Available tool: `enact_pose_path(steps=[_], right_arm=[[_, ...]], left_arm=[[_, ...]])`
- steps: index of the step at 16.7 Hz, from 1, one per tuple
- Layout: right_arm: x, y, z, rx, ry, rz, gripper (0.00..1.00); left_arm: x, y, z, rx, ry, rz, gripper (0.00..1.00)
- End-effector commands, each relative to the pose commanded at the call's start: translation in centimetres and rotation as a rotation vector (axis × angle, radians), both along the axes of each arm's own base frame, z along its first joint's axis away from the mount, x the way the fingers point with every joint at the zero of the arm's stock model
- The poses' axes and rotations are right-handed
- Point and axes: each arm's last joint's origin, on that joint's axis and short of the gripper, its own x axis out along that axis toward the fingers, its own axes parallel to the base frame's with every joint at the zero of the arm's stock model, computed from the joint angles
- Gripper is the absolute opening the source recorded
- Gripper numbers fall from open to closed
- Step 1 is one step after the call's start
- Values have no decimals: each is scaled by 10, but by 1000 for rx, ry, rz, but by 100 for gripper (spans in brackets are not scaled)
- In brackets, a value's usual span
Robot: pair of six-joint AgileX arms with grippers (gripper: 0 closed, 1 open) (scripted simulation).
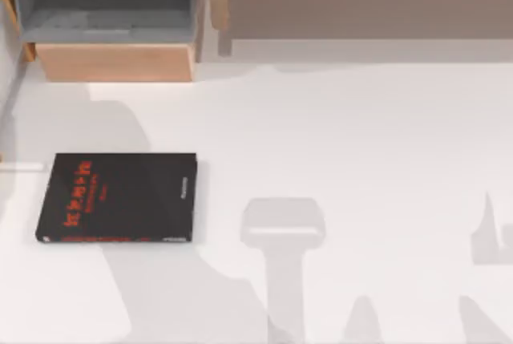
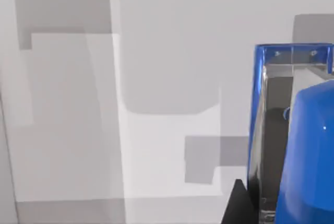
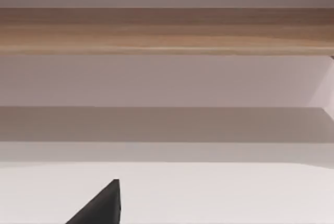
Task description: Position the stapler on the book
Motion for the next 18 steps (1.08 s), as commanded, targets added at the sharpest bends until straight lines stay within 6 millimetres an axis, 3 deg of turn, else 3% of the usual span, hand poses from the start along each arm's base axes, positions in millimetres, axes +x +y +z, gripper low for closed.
enact_pose_path(steps=[5,8,10,14,18], right_arm=[[0,0,0,0,0,0,100],[0,0,0,0,0,0,100],[0,0,0,0,0,0,100],[0,0,0,0,0,0,100],[0,0,0,0,0,0,100]], left_arm=[[-31,-15,83,21,-162,17,0],[-52,-42,121,18,-234,13,0],[-65,-68,135,5,-263,8,0],[-84,-126,130,-36,-247,11,0],[-98,-188,92,-63,-147,19,0]])
